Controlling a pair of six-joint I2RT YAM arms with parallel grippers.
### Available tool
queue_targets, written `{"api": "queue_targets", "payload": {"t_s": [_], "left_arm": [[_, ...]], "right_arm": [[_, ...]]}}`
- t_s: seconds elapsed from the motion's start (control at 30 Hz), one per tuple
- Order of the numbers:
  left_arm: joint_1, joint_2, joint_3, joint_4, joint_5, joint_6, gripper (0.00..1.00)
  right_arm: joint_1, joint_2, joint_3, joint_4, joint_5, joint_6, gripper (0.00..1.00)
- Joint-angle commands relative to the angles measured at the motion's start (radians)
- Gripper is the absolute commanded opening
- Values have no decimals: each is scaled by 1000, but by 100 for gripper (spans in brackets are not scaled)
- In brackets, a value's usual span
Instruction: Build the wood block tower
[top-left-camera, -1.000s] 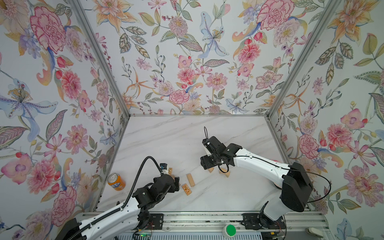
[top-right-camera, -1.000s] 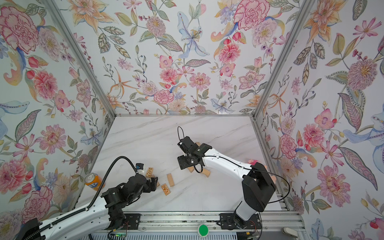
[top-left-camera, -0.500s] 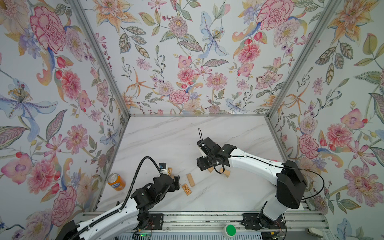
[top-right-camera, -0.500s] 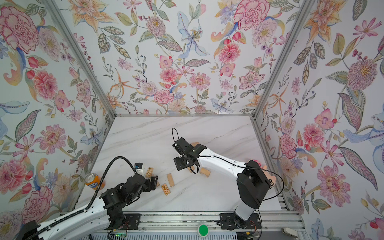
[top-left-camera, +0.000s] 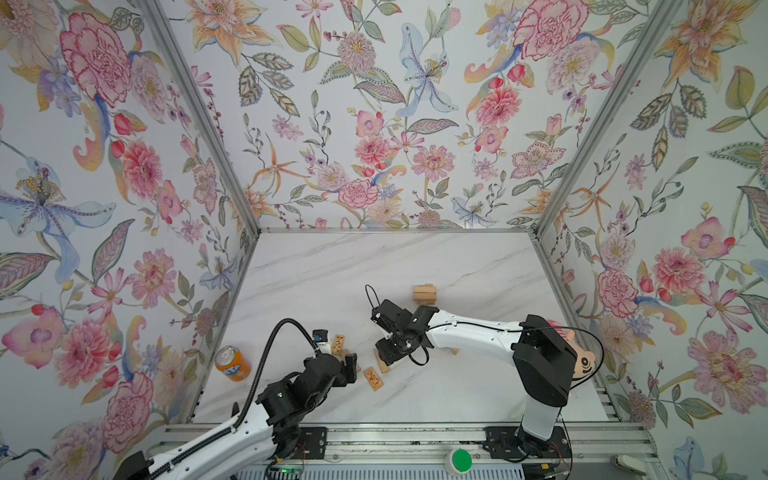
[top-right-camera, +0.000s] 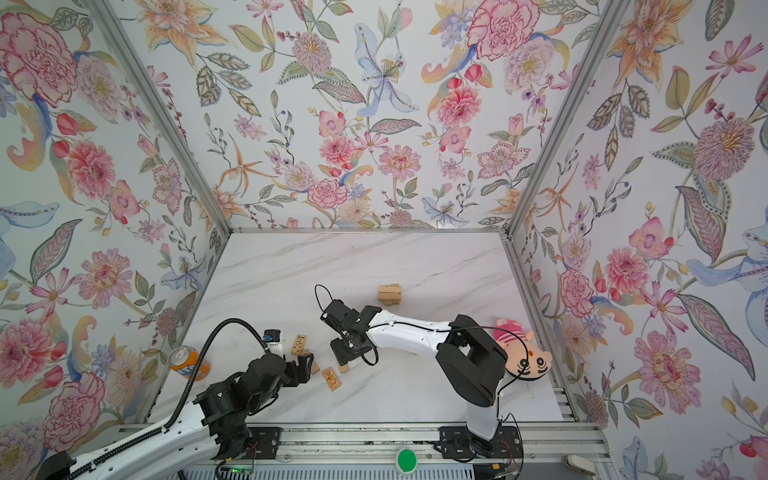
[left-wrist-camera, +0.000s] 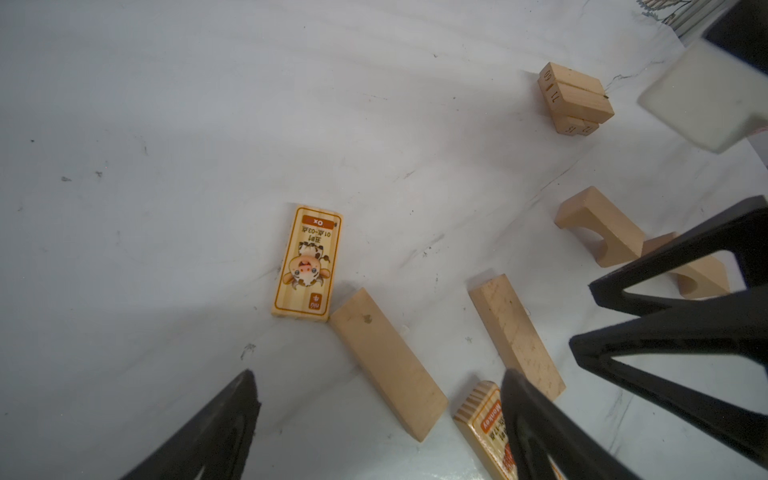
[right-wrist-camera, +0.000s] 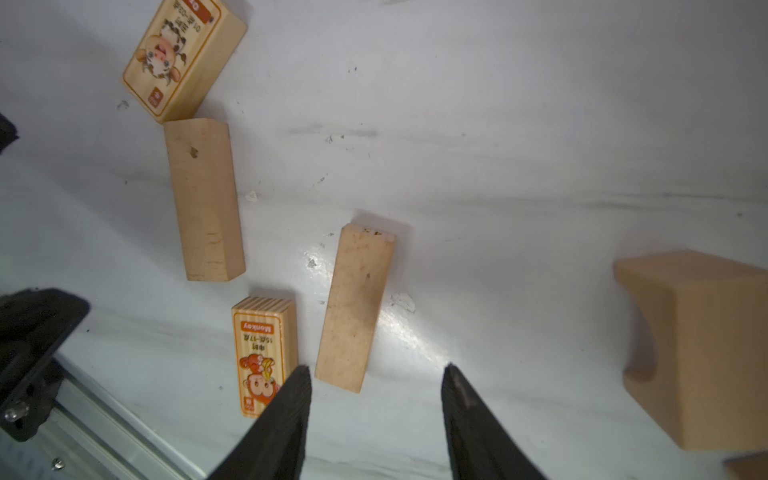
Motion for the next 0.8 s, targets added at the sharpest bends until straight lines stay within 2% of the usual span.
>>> {"api": "queue_targets", "payload": {"t_s": [0.0, 0.43, 0.77], "left_arm": [[11, -19, -23, -26, -17, -11, 92], [12, -37, -29, -25, -14, -9, 92], [10, -92, -29, -61, -17, -9, 93]], "right_arm": [[14, 26, 35, 4, 2, 27, 53], [19, 106, 66, 5, 1, 36, 51], [13, 148, 82, 4, 4, 43, 43]]}}
